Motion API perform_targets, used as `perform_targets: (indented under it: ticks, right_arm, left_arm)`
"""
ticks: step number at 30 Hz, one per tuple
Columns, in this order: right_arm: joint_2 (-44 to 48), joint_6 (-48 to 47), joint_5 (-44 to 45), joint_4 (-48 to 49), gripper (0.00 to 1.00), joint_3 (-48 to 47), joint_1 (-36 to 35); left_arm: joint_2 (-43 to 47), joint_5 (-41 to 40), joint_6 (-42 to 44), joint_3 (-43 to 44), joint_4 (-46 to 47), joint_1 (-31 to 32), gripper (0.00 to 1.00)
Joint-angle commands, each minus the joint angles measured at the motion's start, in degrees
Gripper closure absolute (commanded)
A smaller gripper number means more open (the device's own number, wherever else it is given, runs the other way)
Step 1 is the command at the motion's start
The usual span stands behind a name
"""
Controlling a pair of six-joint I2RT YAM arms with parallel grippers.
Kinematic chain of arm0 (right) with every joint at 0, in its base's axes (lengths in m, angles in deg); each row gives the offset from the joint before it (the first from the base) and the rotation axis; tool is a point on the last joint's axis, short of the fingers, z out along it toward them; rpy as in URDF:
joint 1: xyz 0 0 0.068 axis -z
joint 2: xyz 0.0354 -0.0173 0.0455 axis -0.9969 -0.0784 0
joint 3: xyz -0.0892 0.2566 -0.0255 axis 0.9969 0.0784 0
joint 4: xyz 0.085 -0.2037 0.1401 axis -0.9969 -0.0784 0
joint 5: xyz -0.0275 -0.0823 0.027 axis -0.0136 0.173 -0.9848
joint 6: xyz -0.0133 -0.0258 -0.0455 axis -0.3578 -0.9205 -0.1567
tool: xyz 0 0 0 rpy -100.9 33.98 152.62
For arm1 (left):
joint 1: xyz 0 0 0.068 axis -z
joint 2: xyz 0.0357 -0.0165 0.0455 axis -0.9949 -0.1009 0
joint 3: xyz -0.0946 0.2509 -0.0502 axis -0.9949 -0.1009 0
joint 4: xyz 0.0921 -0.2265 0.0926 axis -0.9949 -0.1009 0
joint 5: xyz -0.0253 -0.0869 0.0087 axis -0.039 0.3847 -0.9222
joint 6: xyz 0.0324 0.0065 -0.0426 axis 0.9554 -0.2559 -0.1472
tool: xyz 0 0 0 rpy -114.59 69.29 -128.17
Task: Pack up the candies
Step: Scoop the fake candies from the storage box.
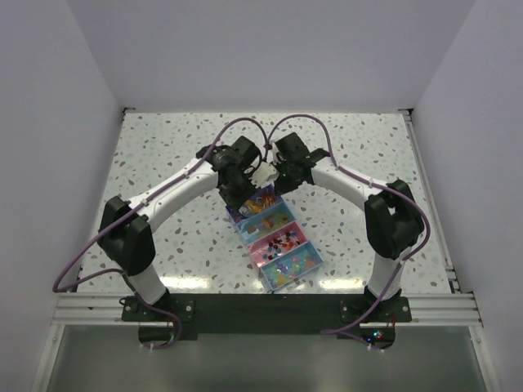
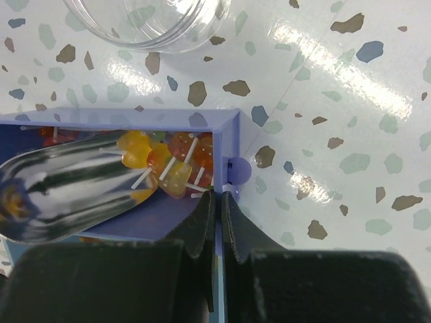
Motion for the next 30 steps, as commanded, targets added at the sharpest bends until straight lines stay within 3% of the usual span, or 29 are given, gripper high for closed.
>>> perform_targets:
  ticks: [1,7,19,30]
  right_arm:
    - [-0.8,3.2,-4.3,4.6,1.00,2.7,-1.1]
    - [-1.2,4.2,-5.6,6.4,1.00,4.2,-1.1]
    - [-2.7,4.5,-5.7,8.9,1.00,6.7,-1.2]
    - [-1.7,4.5,-3.6,9.3,1.00,7.8,-0.9]
  left_arm:
    - [-2.1,6.4,-3.6,-4.0,12.1,1.3,1.00]
    - [-2.4,10.4,-8.2,-10.2,20.9,1.3,1.00]
    - [-9.7,14.4,-9.1,-14.7,25.4,1.3,1.00]
    - [-1.2,10.2,-11.8,-21.2,34.8,1.2,1.00]
